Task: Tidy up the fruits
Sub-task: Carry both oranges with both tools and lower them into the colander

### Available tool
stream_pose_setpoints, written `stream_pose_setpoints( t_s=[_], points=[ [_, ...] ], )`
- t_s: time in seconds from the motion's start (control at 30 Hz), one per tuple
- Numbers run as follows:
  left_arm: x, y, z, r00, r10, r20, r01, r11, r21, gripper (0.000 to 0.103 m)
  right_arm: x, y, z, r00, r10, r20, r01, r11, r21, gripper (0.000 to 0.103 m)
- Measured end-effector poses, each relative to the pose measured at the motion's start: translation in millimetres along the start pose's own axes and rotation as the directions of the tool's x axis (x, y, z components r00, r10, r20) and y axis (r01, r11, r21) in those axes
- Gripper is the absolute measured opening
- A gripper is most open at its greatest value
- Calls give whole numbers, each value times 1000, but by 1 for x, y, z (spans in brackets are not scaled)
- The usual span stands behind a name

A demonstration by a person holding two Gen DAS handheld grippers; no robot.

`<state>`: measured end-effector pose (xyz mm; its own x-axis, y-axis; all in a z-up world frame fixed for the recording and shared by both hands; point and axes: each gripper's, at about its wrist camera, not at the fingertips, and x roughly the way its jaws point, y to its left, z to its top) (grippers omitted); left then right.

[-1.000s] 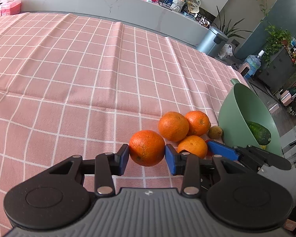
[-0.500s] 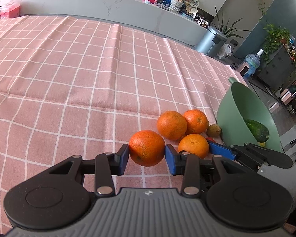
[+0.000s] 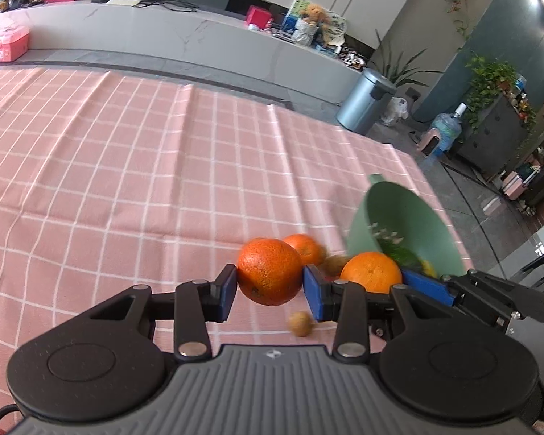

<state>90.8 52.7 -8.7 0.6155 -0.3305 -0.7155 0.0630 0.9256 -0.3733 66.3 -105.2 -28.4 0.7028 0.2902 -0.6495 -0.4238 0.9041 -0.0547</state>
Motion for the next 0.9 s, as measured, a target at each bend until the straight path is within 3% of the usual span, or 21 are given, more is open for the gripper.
stream_pose_setpoints(
  t_s=[0.43,0.77,0.9],
  points=[
    [-5,-90,22,994,-103,-24,105,984,143,44,-54,-82,-1,994,-105,-11,105,993,59,39],
    [44,-157,38,974,-168,-155,200,955,220,45,-51,-144,-17,986,-119,-120,132,985,109,39],
    [74,-178,43,967,-156,-202,208,941,267,45,-38,-167,-20,981,-105,-165,128,983,133,39]
  ],
)
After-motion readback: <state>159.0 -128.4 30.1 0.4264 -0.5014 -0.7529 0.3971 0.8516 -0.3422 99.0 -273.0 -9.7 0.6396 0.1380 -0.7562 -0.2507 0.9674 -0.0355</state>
